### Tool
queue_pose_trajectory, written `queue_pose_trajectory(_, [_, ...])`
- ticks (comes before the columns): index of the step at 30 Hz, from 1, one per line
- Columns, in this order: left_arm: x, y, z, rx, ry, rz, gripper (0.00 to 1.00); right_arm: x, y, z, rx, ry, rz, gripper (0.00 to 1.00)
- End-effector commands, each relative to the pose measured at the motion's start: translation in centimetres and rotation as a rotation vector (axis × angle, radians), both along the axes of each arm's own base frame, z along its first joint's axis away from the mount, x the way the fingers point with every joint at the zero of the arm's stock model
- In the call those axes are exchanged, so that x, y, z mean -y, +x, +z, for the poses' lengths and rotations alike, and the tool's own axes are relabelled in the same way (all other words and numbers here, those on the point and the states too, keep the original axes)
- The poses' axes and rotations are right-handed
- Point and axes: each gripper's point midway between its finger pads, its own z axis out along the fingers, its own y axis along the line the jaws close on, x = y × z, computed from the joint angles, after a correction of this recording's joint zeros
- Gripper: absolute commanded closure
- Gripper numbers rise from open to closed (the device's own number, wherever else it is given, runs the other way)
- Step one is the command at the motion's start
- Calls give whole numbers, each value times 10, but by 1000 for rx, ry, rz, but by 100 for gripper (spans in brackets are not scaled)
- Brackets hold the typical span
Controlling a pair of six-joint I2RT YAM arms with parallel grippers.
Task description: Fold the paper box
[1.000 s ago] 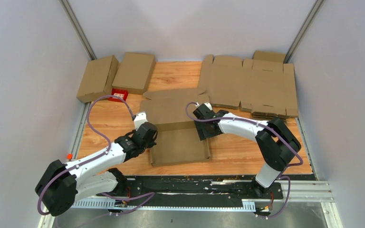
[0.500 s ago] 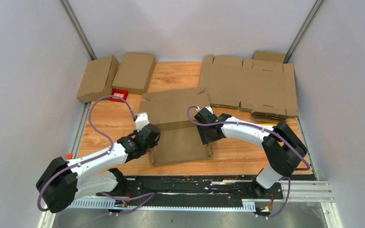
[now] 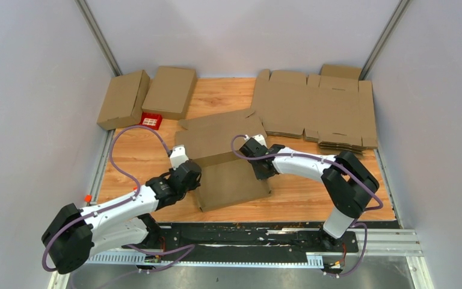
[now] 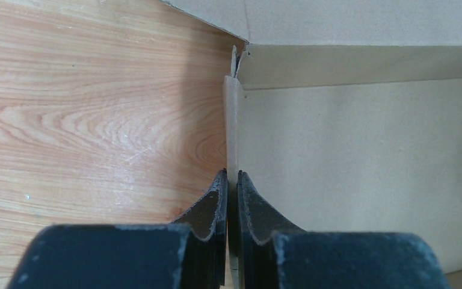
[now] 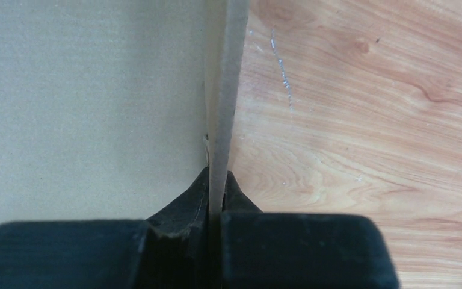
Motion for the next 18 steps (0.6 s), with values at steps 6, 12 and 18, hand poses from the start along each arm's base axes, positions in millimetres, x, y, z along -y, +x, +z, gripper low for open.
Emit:
queue_pose_trajectory(6, [-14, 6, 5, 56, 43, 47, 96, 12, 17, 13, 98, -61, 4, 60])
queue_pose_trajectory(12, [-17, 4, 6, 66, 50, 42, 91, -20, 15, 26, 77, 94, 76, 48])
queue_pose_trajectory(18, [-22, 0, 7, 72, 46, 45, 90, -30, 22, 20, 59, 106, 87, 51])
